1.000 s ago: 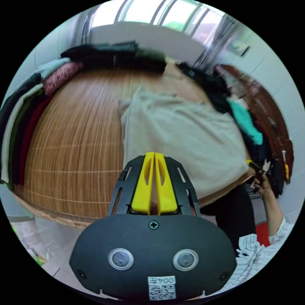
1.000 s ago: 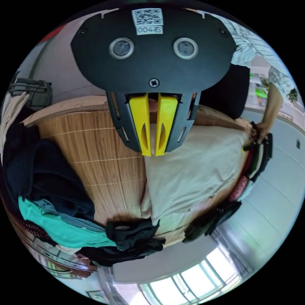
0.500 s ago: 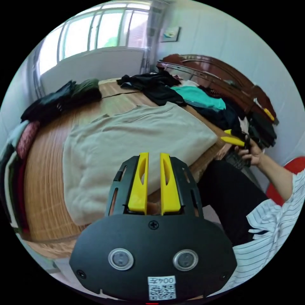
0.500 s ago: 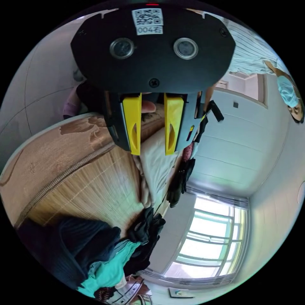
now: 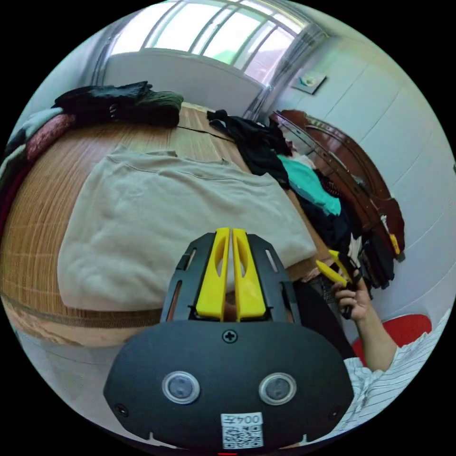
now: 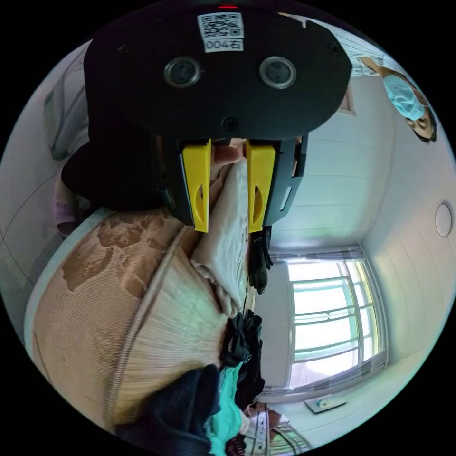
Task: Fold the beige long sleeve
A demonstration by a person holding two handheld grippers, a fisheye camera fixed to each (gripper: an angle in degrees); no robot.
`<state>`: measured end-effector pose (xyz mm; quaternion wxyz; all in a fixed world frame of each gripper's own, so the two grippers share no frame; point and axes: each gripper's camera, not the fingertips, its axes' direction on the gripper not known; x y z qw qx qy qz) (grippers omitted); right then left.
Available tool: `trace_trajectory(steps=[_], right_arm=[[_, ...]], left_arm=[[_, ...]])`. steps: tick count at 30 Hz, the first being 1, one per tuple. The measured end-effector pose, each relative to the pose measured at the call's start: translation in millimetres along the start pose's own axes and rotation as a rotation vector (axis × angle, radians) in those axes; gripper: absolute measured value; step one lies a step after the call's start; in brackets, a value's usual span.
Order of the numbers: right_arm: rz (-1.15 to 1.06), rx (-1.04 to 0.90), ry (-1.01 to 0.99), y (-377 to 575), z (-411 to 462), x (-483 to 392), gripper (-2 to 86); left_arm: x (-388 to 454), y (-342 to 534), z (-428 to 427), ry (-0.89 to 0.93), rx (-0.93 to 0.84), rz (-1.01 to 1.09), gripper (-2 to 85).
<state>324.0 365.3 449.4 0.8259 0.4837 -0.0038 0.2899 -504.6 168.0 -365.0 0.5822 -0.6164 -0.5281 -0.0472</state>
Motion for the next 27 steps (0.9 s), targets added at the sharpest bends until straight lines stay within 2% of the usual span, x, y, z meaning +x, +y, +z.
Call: trace_trajectory(steps=[2, 3, 5, 10, 14, 20, 27], right_arm=[[0.058, 0.032, -0.03, -2.7, -20.2, 20.5, 12.7], [0.068, 0.035, -0.034, -3.4, -23.7, 24.5, 12.8], [0.087, 0.02, -0.051, -5.2, -28.4, 34.3, 13.2], [0.097, -0.014, -0.071, -9.5, -15.0, 37.7, 13.4], [0.103, -0.028, -0.042, -16.2, -2.9, 39.1, 12.5], [0.109, -0.031, -0.031, -19.1, 0.4, 38.1, 12.5], [0.134, -0.028, -0.035, -23.2, 9.4, 37.8, 12.2]], left_arm=[[-30.8, -1.9, -93.9, 0.051, 0.055, -0.156, 6.5], [-43.4, 1.9, -114.1, 0.05, 0.058, -0.205, 7.2], [-102.1, 28.6, -191.1, 0.097, 0.085, -0.418, 9.7], [-178.6, 57.1, -319.7, 0.243, 0.227, -0.725, 11.5], [-176.0, -7.1, -391.1, 0.301, 0.297, -0.791, 12.2], [-140.2, -126.4, -441.9, 0.353, 0.32, -0.836, 12.4], [-96.2, -261.3, -503.0, 0.321, 0.284, -0.869, 12.3]])
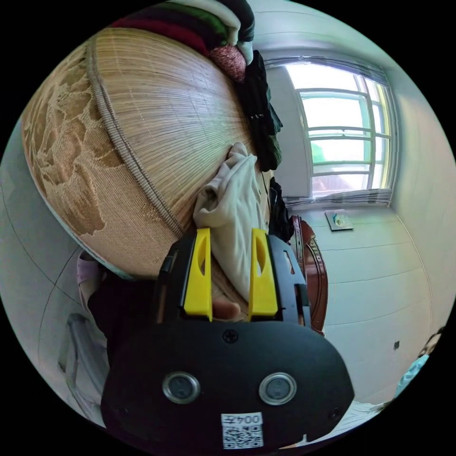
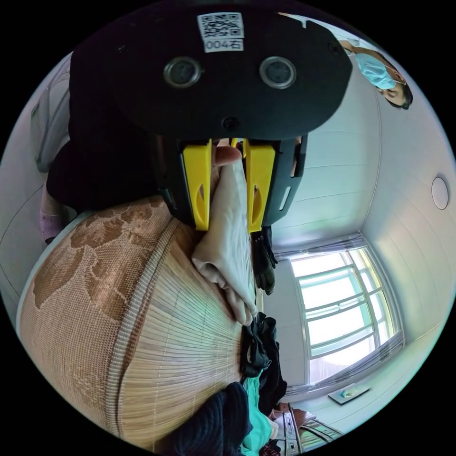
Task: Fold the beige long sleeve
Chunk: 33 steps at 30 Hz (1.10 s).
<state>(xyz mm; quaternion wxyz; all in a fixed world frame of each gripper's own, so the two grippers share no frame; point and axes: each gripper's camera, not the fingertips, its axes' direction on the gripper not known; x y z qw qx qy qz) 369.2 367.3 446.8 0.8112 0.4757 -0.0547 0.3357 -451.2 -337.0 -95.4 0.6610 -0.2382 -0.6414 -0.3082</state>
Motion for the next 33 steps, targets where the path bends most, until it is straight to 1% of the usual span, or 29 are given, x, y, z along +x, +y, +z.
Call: trace_trajectory(steps=[2, 5, 10, 17, 22, 24, 27, 30, 33], right_arm=[[0.021, -0.001, -0.01, -1.2, 2.0, -0.3, 12.3], [0.014, 0.0, 0.001, 2.2, 1.4, -2.7, 12.3], [0.044, 0.01, -0.027, 7.1, -0.5, 7.1, 11.4], [0.038, -0.002, -0.031, 13.8, 3.5, 9.8, 11.2], [0.062, 0.037, -0.023, 23.6, -6.1, 17.8, 10.5], [0.068, 0.03, -0.041, 24.0, -3.6, 19.1, 11.0], [0.047, 0.018, 0.013, 24.7, 7.1, 9.6, 11.6], [0.017, 0.003, 0.0, 25.6, 20.9, -2.2, 12.9], [-0.052, -0.014, 0.098, 28.9, 31.4, -19.1, 13.3]], left_arm=[[48.7, -4.8, -13.4, -0.019, 0.011, -0.029, 12.3], [104.5, 3.0, -46.3, -0.038, 0.061, -0.016, 12.7], [135.9, -21.9, -63.2, 0.066, 0.044, -0.085, 12.8], [207.2, -54.3, -59.2, 0.069, 0.031, -0.103, 11.9], [246.3, -77.3, -49.8, 0.081, 0.017, -0.11, 11.6], [259.3, -86.7, -42.8, 0.074, 0.01, -0.104, 11.4], [273.1, -99.8, -32.5, 0.068, 0.005, -0.103, 10.7], [282.6, -110.6, -26.8, 0.037, -0.004, -0.098, 9.9], [280.7, -114.7, -27.5, 0.019, 0.001, -0.1, 9.3]])
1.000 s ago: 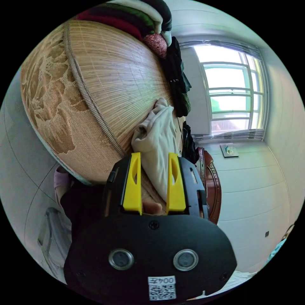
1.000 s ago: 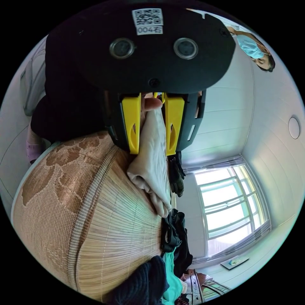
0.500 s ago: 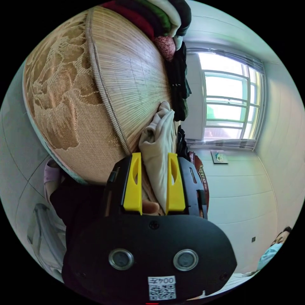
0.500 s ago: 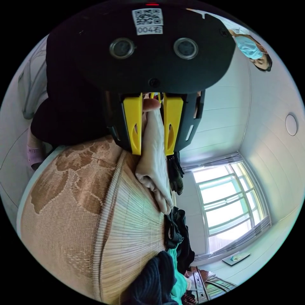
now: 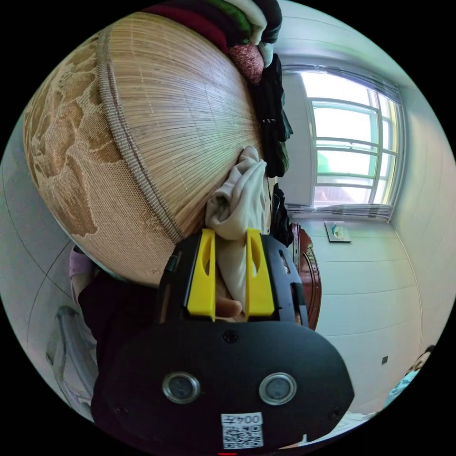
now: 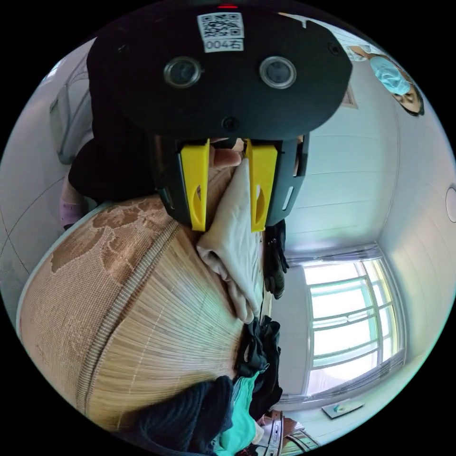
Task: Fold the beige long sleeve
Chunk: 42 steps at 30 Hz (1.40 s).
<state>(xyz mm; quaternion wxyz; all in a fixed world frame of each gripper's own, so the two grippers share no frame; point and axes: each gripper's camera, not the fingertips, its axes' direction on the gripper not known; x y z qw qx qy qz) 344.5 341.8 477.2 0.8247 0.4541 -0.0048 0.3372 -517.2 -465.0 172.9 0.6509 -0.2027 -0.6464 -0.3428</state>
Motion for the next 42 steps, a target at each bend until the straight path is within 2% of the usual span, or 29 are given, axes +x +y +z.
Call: trace_trajectory(steps=[4, 8, 10, 16, 18, 21, 25, 27, 29, 31, 33, 35, 37, 40, 42], right_arm=[[0.05, 0.028, -0.065, 3.2, 8.5, 9.3, 12.3], [0.044, 0.014, -0.072, 1.0, 28.9, 7.5, 4.8], [0.073, 0.013, -0.057, 4.1, 35.9, 7.7, 4.0], [0.033, 0.016, -0.024, 48.4, 31.4, -25.1, 3.8], [0.027, -0.004, 0.001, 67.6, 25.6, -27.5, 4.0], [0.057, -0.056, 0.039, 96.0, 22.3, -12.2, 5.4], [0.069, -0.027, -0.033, 121.9, 13.3, -1.2, 8.8], [0.006, -0.01, 0.033, 127.9, 5.4, -16.4, 8.6], [-0.165, 0.035, 0.23, 138.4, 4.0, -55.9, 7.3], [-0.338, 0.051, 0.399, 150.2, 21.6, -93.6, 5.6], [-0.516, 0.044, 0.56, 164.7, 57.3, -128.7, 3.6], [-0.718, 0.006, 0.717, 184.9, 120.4, -161.0, 1.4], [-0.824, -0.018, 0.823, 198.4, 165.4, -172.4, 0.2], [-0.912, -0.083, 0.973, 212.4, 223.2, -169.7, -0.4], [-0.899, -0.129, 1.019, 214.1, 244.2, -159.5, -0.5]], left_arm=[[-31.6, -4.9, 0.9, 0.015, 0.015, -0.019, 7.5], [-55.6, -15.4, 7.2, -0.036, 0.018, 0.026, 5.2], [-65.5, -18.7, 6.0, -0.06, 0.023, 0.037, 4.4], [-109.1, -7.2, -50.7, -0.088, 0.003, 0.137, 4.1], [-145.6, 5.0, -78.7, -0.113, -0.019, 0.164, 4.5], [-245.4, 20.3, -115.3, -0.133, -0.048, 0.176, 6.1], [-415.4, 24.9, -176.4, 0.081, 0.034, 0.073, 7.9], [-473.8, 21.1, -210.9, 0.07, 0.057, 0.067, 7.6], [-528.7, 20.6, -262.9, -0.03, 0.121, 0.103, 6.3], [-540.2, 22.8, -282.0, -0.129, 0.178, 0.217, 4.5], [-537.5, 21.8, -263.7, -0.187, 0.184, 0.389, 2.7], [-530.6, 17.2, -185.9, -0.269, 0.099, 0.616, 1.3], [-529.3, 19.4, -103.7, -0.346, 0.018, 0.804, 0.8], [-554.3, 22.1, 33.3, -0.473, -0.086, 1.061, 0.4], [-588.2, 8.9, 107.5, -0.512, -0.166, 1.154, 0.2]])
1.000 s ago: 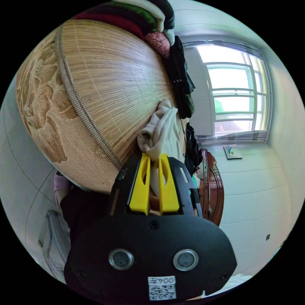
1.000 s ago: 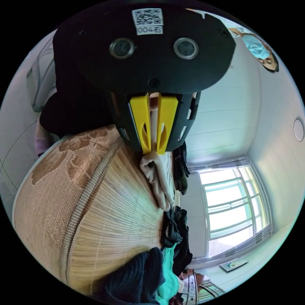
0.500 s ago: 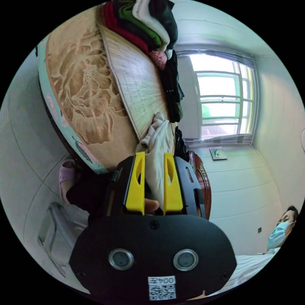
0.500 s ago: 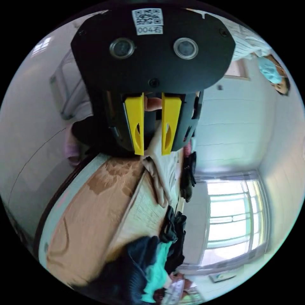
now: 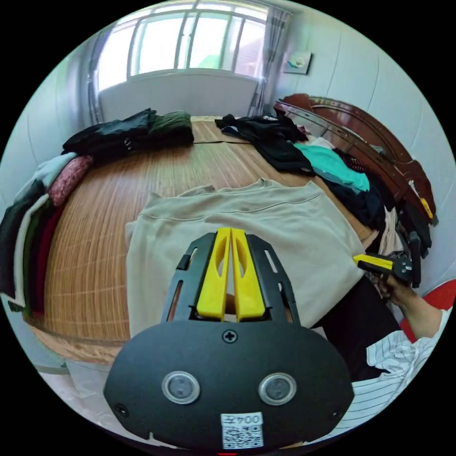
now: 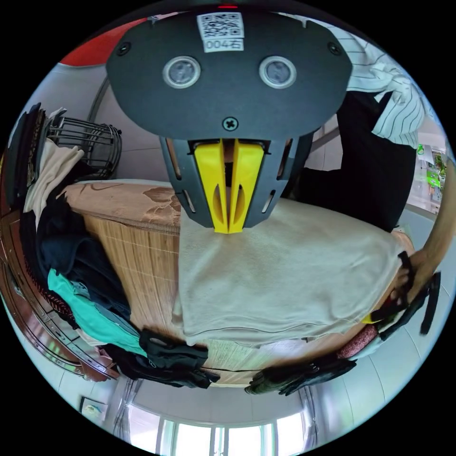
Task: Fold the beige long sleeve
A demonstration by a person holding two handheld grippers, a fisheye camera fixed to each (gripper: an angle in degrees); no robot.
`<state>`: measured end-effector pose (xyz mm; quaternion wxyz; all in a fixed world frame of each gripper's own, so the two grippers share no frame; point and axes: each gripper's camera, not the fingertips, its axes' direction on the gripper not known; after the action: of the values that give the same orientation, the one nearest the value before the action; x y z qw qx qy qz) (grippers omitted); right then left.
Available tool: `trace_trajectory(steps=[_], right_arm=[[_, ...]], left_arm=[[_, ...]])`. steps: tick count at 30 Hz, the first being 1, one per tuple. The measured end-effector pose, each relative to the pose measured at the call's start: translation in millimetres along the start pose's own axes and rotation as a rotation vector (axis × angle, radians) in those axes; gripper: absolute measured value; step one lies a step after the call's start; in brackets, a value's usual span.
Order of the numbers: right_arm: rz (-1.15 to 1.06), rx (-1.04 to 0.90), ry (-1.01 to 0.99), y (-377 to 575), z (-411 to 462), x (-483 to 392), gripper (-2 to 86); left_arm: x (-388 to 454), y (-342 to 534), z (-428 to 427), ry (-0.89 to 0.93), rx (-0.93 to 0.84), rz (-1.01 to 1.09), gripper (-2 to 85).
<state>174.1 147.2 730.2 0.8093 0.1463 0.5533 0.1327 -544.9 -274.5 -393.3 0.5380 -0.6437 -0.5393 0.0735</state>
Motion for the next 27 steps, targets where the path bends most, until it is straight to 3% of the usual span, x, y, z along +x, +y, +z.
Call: trace_trajectory(steps=[4, 8, 11, 15, 18, 21, 24, 27], right_arm=[[-0.007, -0.038, -0.023, -9.0, 11.0, -6.3, -0.6], [0.002, -0.033, -0.061, -10.3, 15.1, -2.3, -0.6], [0.008, -0.027, -0.08, -10.3, 16.3, 3.7, -0.5], [0.006, -0.008, -0.086, -8.2, 15.7, 12.9, 0.4], [0.02, 0.066, -0.117, 1.3, 2.9, 29.6, 6.0], [0.034, 0.194, -0.162, 18.7, -20.5, 52.4, 8.4], [0.018, 0.104, -0.154, 24.1, -9.6, 72.8, 8.9], [0.085, 0.104, -0.228, 25.3, -17.0, 110.2, 9.2]], left_arm=[[-58.9, 26.6, 180.5, -0.054, -0.135, 0.107, 0.1], [-163.2, 111.0, 337.6, -0.113, -0.317, 0.121, 0.1], [-241.1, 191.7, 380.5, -0.114, -0.334, 0.11, 0.1], [-353.8, 285.8, 390.7, -0.06, -0.322, 0.081, 0.1], [-430.1, 370.5, 336.9, -0.063, -0.218, 0.096, 0.2], [-492.4, 497.7, 277.8, -0.112, -0.202, 0.136, 0.3], [-586.7, 659.4, 293.4, -0.198, -0.295, 0.175, 0.5], [-717.7, 764.5, 290.8, -0.087, -0.198, 0.047, 1.2]])
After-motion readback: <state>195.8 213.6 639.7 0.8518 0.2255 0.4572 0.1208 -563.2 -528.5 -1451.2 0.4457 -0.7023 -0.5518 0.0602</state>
